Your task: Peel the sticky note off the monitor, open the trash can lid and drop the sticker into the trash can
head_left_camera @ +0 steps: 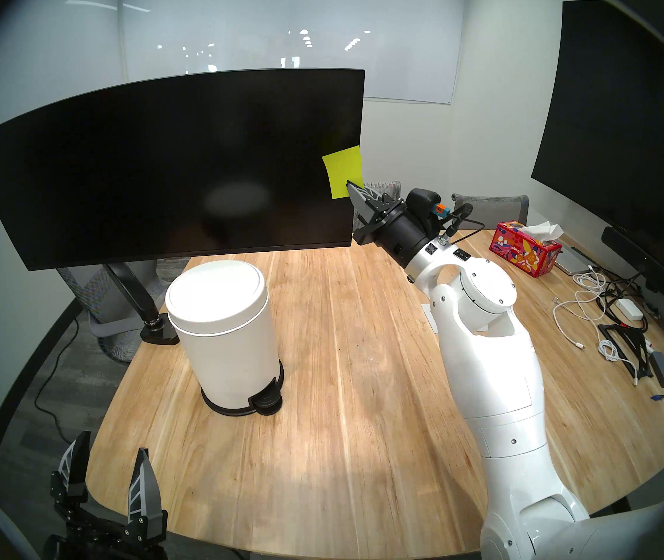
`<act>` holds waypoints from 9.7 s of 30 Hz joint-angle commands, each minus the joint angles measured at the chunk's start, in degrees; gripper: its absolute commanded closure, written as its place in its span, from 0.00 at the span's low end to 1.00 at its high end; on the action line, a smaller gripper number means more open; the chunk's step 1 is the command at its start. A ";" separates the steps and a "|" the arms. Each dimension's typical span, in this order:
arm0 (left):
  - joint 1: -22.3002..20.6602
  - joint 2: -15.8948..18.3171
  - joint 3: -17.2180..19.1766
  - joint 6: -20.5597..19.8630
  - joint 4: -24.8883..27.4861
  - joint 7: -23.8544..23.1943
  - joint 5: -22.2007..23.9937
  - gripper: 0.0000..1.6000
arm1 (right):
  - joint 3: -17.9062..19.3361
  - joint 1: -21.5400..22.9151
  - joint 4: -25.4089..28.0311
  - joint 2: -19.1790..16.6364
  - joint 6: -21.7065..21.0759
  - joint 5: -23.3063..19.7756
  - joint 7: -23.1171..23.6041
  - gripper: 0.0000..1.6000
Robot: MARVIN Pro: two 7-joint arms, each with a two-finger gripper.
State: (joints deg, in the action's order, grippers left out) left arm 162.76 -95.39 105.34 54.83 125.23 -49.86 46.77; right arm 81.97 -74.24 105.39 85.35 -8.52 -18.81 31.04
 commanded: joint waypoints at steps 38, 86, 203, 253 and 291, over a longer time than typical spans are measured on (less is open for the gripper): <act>-16.51 14.21 -2.27 -14.30 -3.82 0.27 -15.30 1.00 | 4.40 -31.63 30.86 -7.44 -0.61 -3.00 5.28 1.00; -37.60 19.63 -4.00 -40.24 -3.97 7.79 -54.96 1.00 | 3.17 -36.39 34.61 -6.78 -0.12 -0.52 3.68 1.00; -45.72 21.77 -12.84 -43.84 -14.47 10.30 -83.83 1.00 | 2.83 -33.81 34.61 -6.31 -5.39 0.62 6.66 1.00; -45.97 12.81 -11.03 -54.79 -7.14 14.09 -77.69 1.00 | 5.06 -33.96 34.61 -5.31 -4.45 -1.77 10.47 1.00; -46.87 11.56 -12.38 -53.96 -15.22 19.87 -83.37 1.00 | 6.54 -33.63 34.61 -4.30 -4.71 -2.78 12.20 1.00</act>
State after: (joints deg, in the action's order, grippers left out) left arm 115.35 -84.29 91.82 1.22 111.72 -30.95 -35.63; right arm 88.48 -108.19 138.79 80.54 -13.23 -21.04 43.43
